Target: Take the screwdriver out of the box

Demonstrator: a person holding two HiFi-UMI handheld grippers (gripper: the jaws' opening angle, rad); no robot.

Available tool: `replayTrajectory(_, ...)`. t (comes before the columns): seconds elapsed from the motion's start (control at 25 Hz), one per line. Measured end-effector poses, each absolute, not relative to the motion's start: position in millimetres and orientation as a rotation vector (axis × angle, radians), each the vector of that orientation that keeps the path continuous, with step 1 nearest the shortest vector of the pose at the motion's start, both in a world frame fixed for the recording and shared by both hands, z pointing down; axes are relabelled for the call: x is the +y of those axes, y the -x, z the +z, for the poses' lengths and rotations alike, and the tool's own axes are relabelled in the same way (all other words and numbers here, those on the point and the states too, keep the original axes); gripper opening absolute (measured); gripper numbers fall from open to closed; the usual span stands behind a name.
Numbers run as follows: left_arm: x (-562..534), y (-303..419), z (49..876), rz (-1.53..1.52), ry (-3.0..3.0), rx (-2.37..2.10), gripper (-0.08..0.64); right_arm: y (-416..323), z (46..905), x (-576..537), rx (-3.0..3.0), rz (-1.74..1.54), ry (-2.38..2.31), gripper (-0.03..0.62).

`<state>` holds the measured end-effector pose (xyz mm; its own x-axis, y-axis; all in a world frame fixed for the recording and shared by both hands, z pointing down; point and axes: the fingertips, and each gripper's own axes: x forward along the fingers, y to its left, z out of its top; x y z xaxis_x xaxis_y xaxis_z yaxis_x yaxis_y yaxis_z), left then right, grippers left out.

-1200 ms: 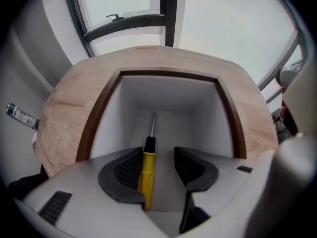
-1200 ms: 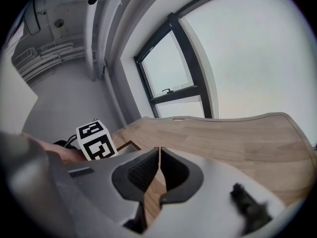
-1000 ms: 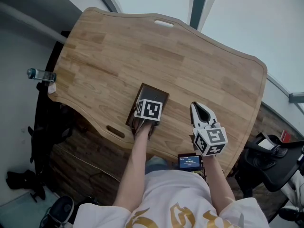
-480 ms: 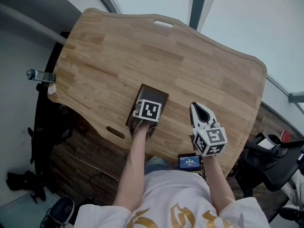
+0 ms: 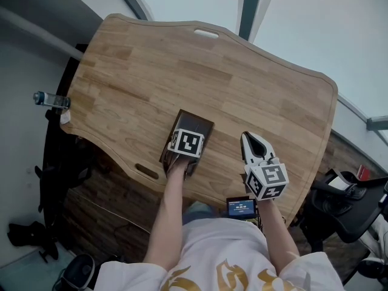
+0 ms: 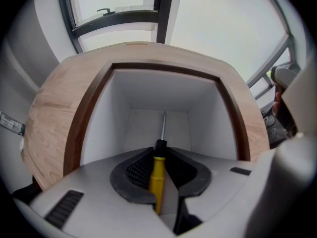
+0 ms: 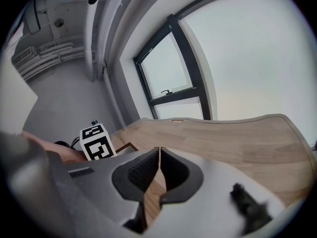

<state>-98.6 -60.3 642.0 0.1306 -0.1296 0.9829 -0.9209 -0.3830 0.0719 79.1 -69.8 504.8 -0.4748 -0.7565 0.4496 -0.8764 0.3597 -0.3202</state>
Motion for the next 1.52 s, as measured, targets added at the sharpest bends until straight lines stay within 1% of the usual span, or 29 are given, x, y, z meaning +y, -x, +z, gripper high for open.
replayTrajectory(0.4, -58.9, 95.8, 637.5, 1.328, -1.698, -1.014, 0.081, -80.5, 503.0, -67.7, -2.389, 0.764, -1.476, 0.034)
replayTrajectory(0.96, -66.4, 89.3, 603.9, 1.113, -1.813, -1.070, 0.081, -66.1, 497.8, -65.1, -2.385, 0.716, -1.455, 0.034)
replayTrajectory(1.2, -66.6, 88.6, 588.9, 0.966, -1.874, -1.082, 0.081, -59.5, 493.5, -62.3, -2.388, 0.697, -1.451, 0.034)
replayTrajectory(1.52, -65.2, 88.8, 570.7, 0.887, -1.961, -1.097, 0.081, -48.1, 483.2, -57.5, -2.400, 0.667, -1.447, 0.034)
